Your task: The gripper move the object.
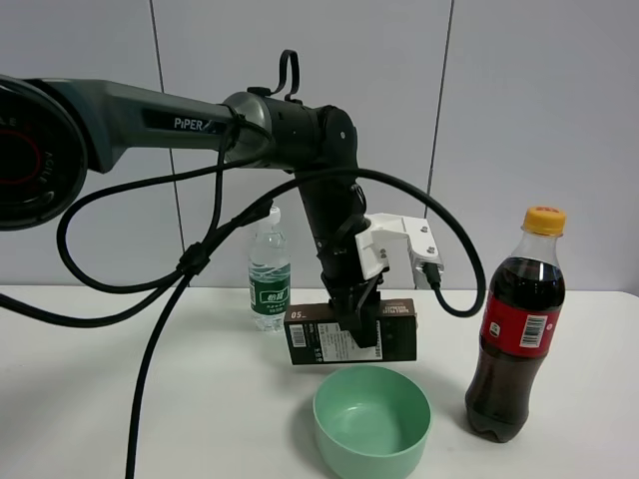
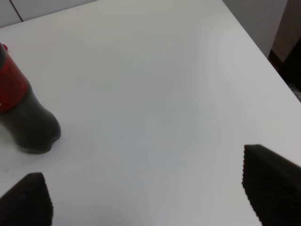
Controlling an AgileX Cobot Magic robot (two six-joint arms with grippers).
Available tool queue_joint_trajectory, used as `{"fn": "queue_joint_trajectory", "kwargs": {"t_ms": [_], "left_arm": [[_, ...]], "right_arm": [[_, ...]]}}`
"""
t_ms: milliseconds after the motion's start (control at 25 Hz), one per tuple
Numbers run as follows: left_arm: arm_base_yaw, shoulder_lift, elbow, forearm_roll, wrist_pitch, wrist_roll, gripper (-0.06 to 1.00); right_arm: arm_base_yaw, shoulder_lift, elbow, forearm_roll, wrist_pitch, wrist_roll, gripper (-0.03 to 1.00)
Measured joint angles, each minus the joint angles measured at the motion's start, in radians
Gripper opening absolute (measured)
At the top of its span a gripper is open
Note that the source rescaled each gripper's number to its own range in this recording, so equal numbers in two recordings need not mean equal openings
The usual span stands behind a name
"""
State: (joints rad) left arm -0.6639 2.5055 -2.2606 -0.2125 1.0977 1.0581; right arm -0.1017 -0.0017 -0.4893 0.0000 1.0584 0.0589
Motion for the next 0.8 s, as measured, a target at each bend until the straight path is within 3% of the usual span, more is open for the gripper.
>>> {"fn": "queue_joint_trajectory", "kwargs": {"t_ms": [800], "left_arm": [[-0.032, 0.029, 0.000, 0.066, -0.010, -0.001, 0.00]], "right_arm": [[0.000, 0.000, 0.000, 0.000, 0.000, 0.000, 1.00]]}}
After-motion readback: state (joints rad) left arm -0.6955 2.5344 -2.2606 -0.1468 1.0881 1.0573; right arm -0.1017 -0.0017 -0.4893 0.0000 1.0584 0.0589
